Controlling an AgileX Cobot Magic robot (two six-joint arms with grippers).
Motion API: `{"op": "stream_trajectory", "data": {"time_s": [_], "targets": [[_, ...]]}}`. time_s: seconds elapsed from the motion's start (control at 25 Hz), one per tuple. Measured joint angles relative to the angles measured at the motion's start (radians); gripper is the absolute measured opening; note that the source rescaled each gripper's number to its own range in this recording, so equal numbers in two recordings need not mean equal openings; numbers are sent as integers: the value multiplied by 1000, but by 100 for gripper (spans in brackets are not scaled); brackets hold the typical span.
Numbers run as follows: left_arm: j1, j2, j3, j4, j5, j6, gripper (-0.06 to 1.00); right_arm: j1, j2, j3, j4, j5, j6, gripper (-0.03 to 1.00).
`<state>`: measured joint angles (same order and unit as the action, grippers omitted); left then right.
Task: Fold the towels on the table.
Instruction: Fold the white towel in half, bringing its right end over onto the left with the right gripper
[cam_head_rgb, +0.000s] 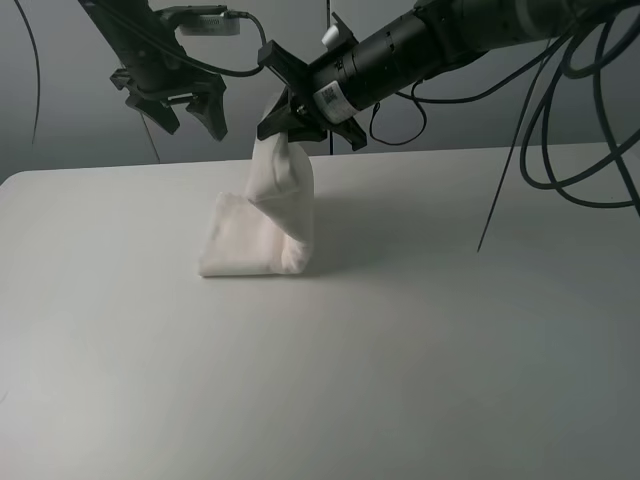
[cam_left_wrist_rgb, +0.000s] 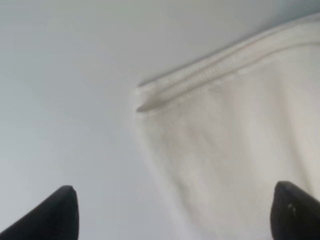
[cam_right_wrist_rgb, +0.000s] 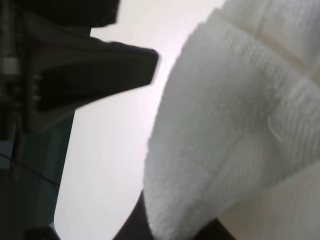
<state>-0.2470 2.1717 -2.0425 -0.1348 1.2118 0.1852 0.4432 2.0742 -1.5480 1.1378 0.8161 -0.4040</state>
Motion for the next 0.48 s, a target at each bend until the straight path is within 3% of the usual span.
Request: {"op": "stream_trajectory", "data": {"time_s": [0.12, 0.2, 0.28, 0.4, 0.48], "targets": [[5, -52, -3, -5, 2, 2, 99, 0, 0, 0, 0, -6, 0, 1], [7, -81, -3, -7, 2, 10, 99, 0, 0, 0, 6, -16, -12, 10], [7, -105, -3, -15, 2, 16, 99, 0, 0, 0, 39, -23, -44, 35], [7, -138, -3, -21, 4, 19, 99, 8, 0, 0, 96, -30, -72, 89], [7, -154, -3, -22, 6, 20, 99, 22, 0, 0, 106, -39, -76, 97]]}}
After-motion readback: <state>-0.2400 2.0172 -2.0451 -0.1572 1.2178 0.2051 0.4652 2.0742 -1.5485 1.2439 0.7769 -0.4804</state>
